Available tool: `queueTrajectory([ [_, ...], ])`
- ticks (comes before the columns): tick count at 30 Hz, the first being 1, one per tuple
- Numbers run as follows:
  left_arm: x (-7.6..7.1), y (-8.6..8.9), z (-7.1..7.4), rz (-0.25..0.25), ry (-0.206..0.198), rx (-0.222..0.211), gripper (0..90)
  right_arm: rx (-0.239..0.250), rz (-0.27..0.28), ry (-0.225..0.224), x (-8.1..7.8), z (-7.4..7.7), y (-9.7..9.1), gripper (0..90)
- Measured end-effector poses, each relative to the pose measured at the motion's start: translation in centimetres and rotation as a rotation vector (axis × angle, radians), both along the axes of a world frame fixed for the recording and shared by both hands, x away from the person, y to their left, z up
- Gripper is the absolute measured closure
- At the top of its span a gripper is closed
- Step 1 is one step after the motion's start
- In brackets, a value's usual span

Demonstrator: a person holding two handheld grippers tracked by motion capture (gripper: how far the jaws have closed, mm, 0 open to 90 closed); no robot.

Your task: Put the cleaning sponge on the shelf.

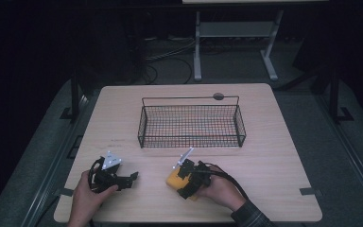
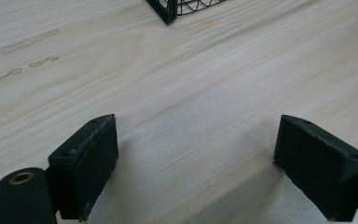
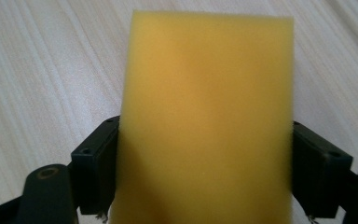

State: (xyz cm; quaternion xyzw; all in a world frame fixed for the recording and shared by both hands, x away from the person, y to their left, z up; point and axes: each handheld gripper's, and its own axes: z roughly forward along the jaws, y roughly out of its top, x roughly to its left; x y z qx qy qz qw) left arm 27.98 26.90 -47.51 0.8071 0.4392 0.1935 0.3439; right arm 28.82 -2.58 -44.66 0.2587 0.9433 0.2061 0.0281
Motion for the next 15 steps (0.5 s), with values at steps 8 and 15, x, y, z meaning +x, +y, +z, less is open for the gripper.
queueTrajectory([
  [8, 0.0, -0.02, -0.01, 0.002, -0.001, -0.003, 12.6, 0.003, 0.001, 0.014, 0.13, 0.21, -0.28, 21.9],
  [15, 0.0, -0.02, -0.01, 0.002, -0.001, -0.003, 12.6, 0.009, -0.007, 0.015, 0.26, 0.63, -0.62, 22.1],
])
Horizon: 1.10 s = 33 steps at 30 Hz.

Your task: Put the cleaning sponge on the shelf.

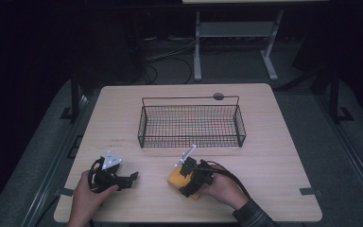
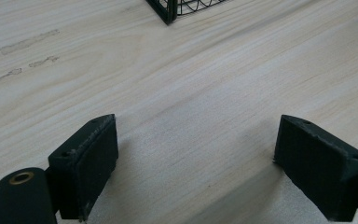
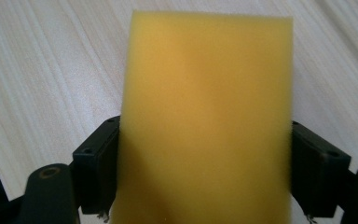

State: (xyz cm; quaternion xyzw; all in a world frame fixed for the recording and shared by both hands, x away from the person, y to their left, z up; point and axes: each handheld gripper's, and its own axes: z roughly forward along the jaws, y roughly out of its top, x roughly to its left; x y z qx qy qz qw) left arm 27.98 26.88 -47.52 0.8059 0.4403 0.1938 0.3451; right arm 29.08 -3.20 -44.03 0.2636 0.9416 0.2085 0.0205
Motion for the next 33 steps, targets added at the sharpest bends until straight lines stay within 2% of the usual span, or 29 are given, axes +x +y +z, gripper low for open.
queueTrajectory([
  [13, 0.0, 0.0, 0.0, 0.0, 0.0, 0.0, 12.6, 0.022, -0.021, -0.008, 0.3, 1.3, -1.0, 22.2],
  [33, 0.0, 0.0, 0.0, 0.0, 0.0, 0.0, 12.6, 0.052, -0.084, -0.026, 1.5, 3.7, -4.2, 22.4],
])
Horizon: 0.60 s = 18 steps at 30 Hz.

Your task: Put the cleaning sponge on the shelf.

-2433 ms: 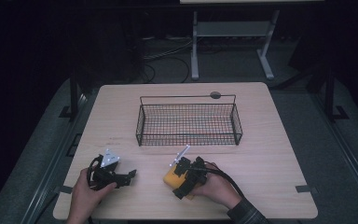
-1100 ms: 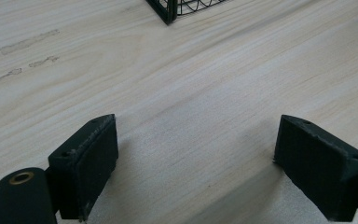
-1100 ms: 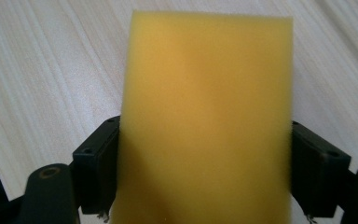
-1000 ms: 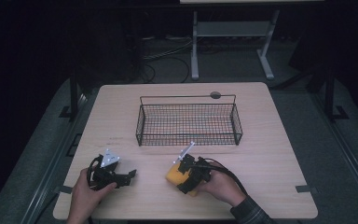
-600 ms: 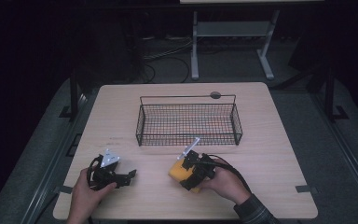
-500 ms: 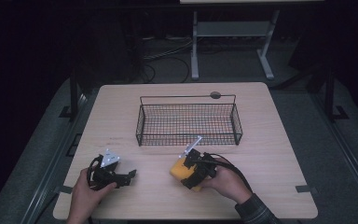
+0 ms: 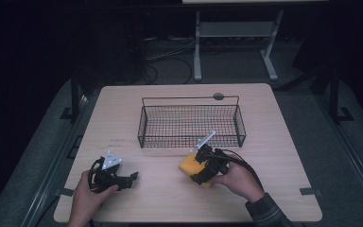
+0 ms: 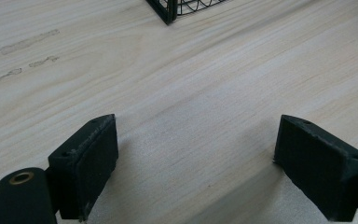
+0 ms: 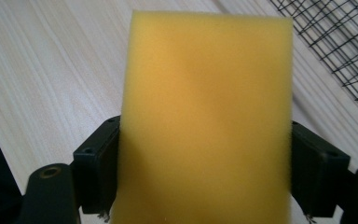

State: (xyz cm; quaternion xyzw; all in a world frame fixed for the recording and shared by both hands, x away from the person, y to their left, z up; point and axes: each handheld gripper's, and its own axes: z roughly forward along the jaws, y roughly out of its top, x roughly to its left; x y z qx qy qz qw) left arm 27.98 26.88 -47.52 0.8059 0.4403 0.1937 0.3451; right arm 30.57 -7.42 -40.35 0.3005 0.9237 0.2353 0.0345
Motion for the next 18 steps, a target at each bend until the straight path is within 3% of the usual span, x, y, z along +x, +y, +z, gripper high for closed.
queueTrajectory([
  [12, 0.0, 0.0, 0.0, -0.001, 0.0, 0.001, 12.6, 0.009, -0.018, -0.006, 0.4, 1.3, -1.1, 22.4],
  [18, 0.0, 0.0, 0.0, -0.001, -0.001, 0.002, 12.6, 0.027, -0.04, -0.006, 1.1, 2.6, -2.2, 22.4],
])
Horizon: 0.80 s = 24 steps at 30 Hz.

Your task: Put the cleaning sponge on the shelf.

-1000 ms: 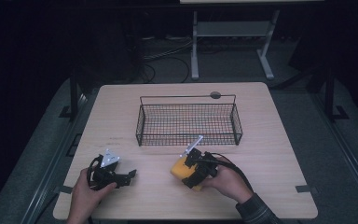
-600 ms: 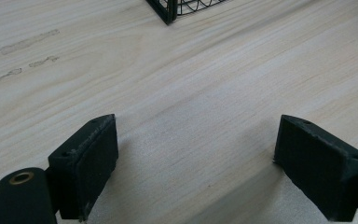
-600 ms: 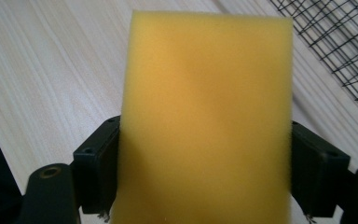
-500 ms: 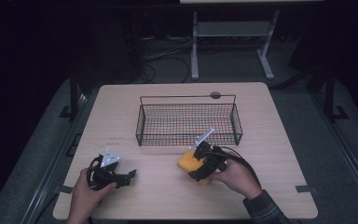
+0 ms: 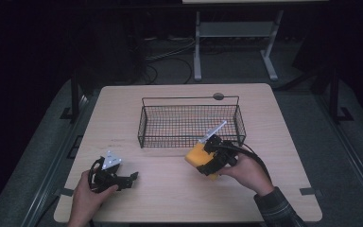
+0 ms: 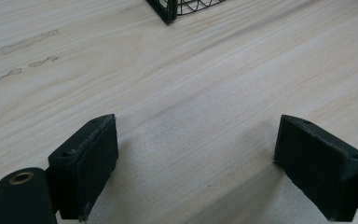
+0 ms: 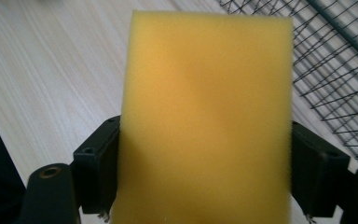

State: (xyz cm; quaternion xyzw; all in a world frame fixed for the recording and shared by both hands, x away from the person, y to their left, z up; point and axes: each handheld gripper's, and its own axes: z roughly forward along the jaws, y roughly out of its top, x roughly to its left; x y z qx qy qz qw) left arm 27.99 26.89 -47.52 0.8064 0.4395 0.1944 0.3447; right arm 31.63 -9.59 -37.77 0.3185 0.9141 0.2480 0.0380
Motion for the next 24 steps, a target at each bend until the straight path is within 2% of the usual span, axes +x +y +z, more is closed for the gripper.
queueTrajectory([
  [11, 0.0, 0.0, 0.0, 0.0, 0.001, 0.0, 12.6, -0.003, -0.042, -0.017, 1.4, 1.6, -1.4, 22.4],
  [24, 0.0, 0.0, 0.0, 0.0, 0.0, 0.0, 12.6, -0.001, -0.077, -0.028, 3.1, 2.5, -2.2, 22.4],
])
